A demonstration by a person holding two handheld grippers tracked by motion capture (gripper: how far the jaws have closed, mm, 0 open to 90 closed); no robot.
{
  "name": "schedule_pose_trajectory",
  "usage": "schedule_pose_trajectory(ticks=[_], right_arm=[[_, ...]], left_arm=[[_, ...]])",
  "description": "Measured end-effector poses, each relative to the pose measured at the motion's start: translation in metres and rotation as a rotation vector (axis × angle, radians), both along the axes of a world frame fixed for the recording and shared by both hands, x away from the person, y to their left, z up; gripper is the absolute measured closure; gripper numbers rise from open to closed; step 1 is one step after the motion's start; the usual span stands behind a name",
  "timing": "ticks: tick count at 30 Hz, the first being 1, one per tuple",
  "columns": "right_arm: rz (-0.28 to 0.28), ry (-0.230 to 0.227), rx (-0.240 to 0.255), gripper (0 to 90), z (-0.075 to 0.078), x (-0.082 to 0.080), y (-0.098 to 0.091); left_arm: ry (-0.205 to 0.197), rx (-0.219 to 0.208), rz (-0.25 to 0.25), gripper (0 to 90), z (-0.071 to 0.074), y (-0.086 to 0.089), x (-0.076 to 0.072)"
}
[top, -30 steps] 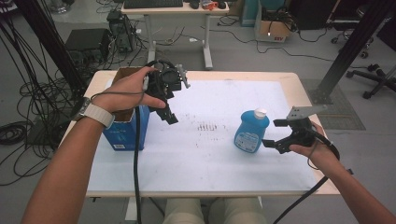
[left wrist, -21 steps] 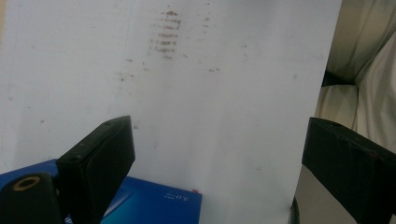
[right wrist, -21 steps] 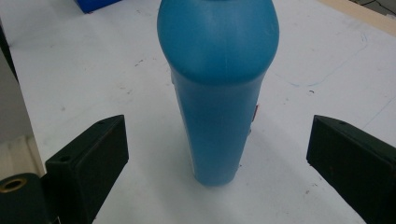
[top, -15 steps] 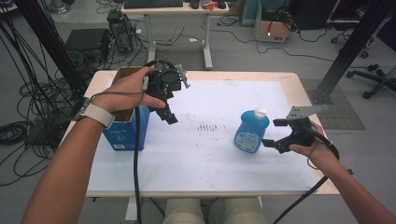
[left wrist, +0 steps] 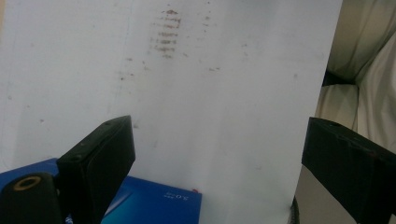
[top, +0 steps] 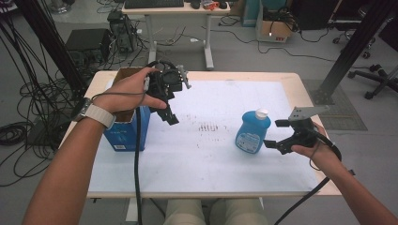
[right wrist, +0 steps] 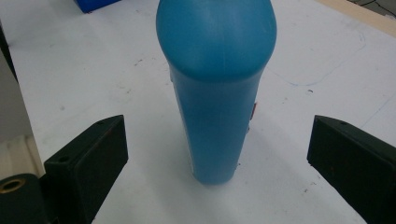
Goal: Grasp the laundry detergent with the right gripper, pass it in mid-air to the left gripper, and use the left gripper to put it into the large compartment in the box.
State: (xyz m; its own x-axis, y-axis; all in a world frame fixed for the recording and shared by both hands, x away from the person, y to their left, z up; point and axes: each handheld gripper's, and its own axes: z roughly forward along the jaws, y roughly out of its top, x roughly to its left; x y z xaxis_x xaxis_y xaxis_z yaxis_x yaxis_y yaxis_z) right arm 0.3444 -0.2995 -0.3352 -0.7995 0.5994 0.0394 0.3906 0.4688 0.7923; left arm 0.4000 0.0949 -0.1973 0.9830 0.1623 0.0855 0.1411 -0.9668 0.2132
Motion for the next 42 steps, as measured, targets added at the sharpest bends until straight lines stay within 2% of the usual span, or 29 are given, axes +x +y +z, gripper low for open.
schedule_pose_trajectory(ticks=[42], right_arm=[[0.004, -0.003, 0.013, 4.9, -0.0011, -0.0006, 0.0019]], left_arm=[[0.000, 0.001, 0.004, 9.9, 0.0002, -0.0003, -0.0013]])
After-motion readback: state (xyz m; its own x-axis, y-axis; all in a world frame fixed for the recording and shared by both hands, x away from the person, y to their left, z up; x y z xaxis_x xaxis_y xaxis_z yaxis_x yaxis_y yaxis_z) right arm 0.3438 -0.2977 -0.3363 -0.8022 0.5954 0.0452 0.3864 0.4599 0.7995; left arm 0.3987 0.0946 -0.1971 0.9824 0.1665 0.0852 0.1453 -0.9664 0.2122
